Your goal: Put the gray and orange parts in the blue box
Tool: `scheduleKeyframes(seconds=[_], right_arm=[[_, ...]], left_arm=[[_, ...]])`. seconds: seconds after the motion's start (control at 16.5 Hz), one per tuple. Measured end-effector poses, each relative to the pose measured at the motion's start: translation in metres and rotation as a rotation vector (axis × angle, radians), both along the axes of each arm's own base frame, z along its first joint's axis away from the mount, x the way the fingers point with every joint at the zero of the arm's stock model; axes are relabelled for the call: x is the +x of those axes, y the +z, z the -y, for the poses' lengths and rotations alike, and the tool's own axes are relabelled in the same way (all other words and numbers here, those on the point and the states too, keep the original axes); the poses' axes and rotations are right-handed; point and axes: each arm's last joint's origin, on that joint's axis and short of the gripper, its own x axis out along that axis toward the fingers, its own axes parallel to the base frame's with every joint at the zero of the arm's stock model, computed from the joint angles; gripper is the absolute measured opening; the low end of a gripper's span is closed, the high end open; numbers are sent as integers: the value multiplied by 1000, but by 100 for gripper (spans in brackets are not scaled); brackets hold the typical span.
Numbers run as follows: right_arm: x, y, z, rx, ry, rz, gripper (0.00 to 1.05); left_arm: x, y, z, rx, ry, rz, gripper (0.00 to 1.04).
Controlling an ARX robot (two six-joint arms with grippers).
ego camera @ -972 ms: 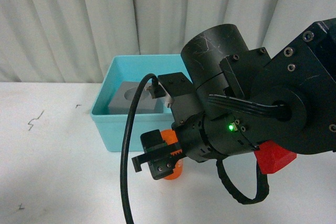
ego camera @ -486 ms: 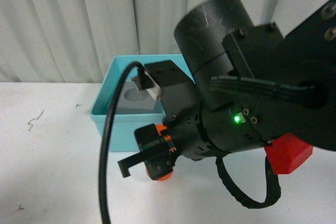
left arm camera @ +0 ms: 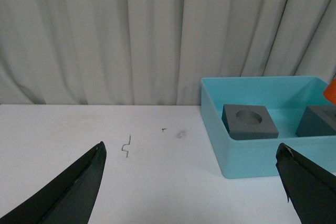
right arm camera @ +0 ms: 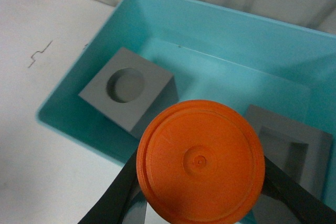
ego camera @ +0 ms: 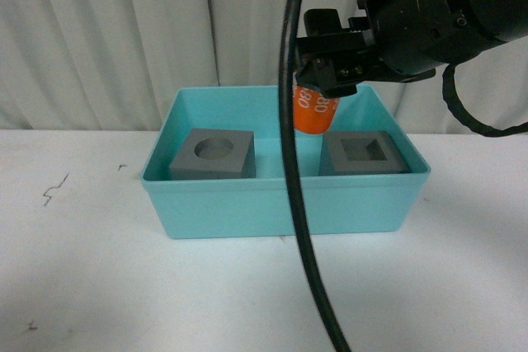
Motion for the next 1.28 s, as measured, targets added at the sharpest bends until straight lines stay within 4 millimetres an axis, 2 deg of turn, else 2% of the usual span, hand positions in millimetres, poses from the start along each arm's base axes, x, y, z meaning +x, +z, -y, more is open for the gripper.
scheduleKeyframes(seconds=[0.24,0.36,0.55,0.79,1.09,1.28], right_arm=[[15,-15,16,-8,-47,-29,46],[25,-28,21,-13,-63,-55,46],[37,-38,17,-16,-61,-69,46],[55,-39,9,-3,-46,-64,46],[66,-69,-6,-13,-10,-129,46],[69,-79,-13,-28,3,-166,46]], left_arm=[[0,0,0,0,0,0,98],[0,0,0,0,0,0,98],[0,0,0,0,0,0,98],[0,0,0,0,0,0,98],[0,0,0,0,0,0,98],[0,0,0,0,0,0,98]])
